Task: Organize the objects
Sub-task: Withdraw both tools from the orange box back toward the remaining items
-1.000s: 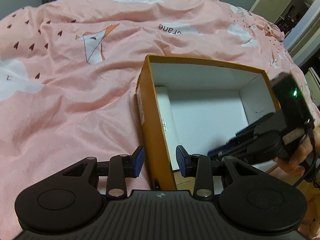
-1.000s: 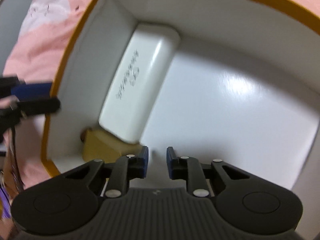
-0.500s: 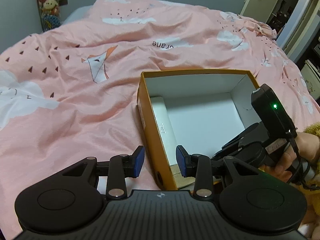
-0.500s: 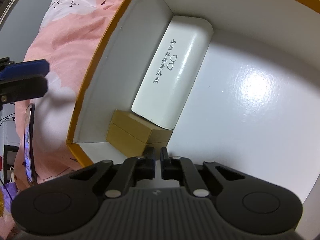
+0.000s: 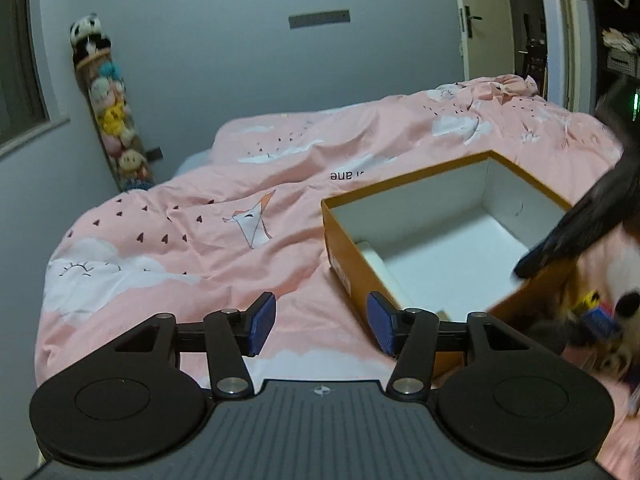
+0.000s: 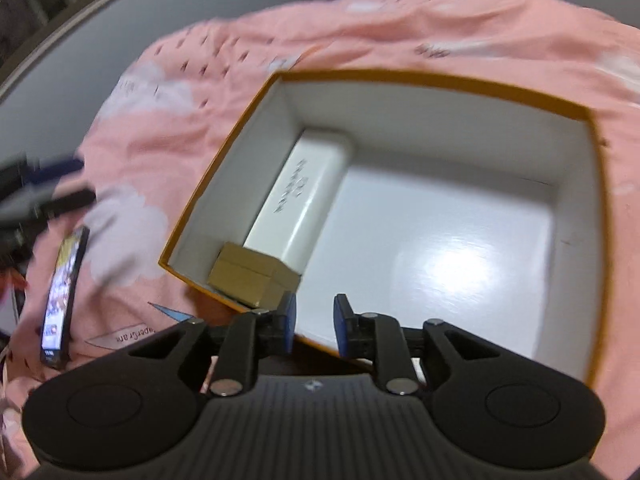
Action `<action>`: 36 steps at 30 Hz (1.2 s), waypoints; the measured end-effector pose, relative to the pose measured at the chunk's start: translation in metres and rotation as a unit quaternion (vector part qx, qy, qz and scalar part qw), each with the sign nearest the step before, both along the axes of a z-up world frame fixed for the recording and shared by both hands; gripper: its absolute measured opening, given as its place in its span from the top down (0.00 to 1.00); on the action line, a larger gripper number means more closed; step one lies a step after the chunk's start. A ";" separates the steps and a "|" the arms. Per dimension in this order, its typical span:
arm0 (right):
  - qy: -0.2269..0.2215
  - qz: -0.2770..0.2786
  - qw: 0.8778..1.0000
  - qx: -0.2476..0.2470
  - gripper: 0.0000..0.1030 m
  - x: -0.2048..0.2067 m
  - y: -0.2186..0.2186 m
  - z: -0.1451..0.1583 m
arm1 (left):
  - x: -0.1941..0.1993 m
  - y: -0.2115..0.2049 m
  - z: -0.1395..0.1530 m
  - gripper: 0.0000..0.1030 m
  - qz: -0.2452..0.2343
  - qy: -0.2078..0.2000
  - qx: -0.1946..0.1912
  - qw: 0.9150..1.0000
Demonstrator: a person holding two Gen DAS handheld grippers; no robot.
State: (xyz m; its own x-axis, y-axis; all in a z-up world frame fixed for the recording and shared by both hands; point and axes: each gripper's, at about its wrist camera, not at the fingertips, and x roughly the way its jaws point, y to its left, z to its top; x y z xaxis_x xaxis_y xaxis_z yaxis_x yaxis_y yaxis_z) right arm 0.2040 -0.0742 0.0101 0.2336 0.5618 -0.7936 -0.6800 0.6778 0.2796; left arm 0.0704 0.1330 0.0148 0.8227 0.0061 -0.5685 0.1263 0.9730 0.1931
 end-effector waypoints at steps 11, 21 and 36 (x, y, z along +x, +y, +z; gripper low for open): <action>-0.050 -0.108 0.993 0.015 0.75 -0.040 -0.076 0.016 | -0.012 -0.005 -0.034 0.40 -0.002 -0.003 0.072 0.997; -0.044 -0.133 0.990 0.005 0.68 -0.073 -0.098 0.002 | -0.019 -0.035 0.008 0.37 -0.026 -0.019 0.027 0.999; -0.015 -0.136 0.991 0.016 0.62 -0.082 -0.101 -0.015 | -0.029 -0.008 -0.019 0.37 -0.014 -0.012 0.032 0.999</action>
